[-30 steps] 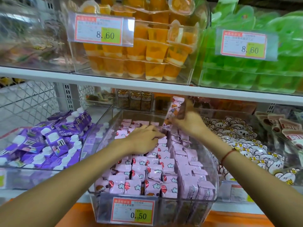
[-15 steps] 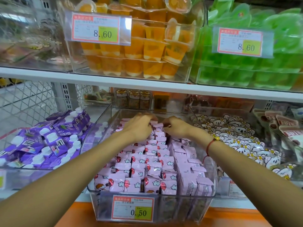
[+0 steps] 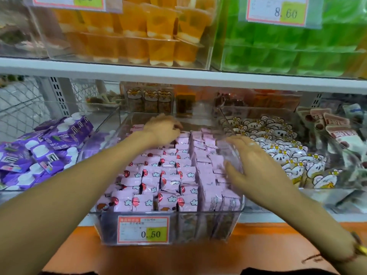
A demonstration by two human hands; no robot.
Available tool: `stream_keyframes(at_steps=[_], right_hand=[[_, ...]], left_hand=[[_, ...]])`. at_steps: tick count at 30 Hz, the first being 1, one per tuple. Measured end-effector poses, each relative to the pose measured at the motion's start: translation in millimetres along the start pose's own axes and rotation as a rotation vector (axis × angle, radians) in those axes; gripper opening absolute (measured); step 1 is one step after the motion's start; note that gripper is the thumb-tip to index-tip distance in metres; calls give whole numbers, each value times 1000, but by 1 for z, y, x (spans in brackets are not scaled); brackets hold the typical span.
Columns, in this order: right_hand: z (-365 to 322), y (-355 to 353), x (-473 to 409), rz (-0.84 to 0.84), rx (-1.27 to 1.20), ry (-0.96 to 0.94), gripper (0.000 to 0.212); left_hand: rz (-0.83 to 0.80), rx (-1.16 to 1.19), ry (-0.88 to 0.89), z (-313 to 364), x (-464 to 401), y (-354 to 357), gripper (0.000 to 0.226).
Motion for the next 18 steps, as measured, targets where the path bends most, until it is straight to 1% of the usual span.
stream_keyframes(at_steps=[2, 4, 7, 9, 12, 15, 18], right_hand=[[4, 0, 4, 12, -11, 33, 52], [6, 1, 6, 24, -14, 34, 52], [7, -1, 6, 48, -29, 27, 50], [8, 0, 5, 60, -44, 23, 51], [9, 1, 3, 78, -69, 14, 49], [10, -1, 2, 113, -190, 29, 43], [17, -11, -1, 189, -293, 58, 37]], left_hand=[[12, 15, -19, 3, -9, 4, 30], [-28, 1, -46, 4, -18, 14, 30], [-126, -103, -79, 5, -29, 28, 29], [-125, -142, -106, 4, -35, 30, 26], [-39, -166, -146, -1, -38, 25, 20], [63, -153, -185, -8, -36, 17, 16], [263, 58, -285, -20, -30, -6, 17]])
Point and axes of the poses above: each hand's wrist, its own x-axis away from the middle knuckle, its own y-axis out of the palm, z = x × y, the point moved 9 cm from there along -x, towards the middle knuckle, and after that the axes turned 9 degrees about z, right-handed, at the moved point
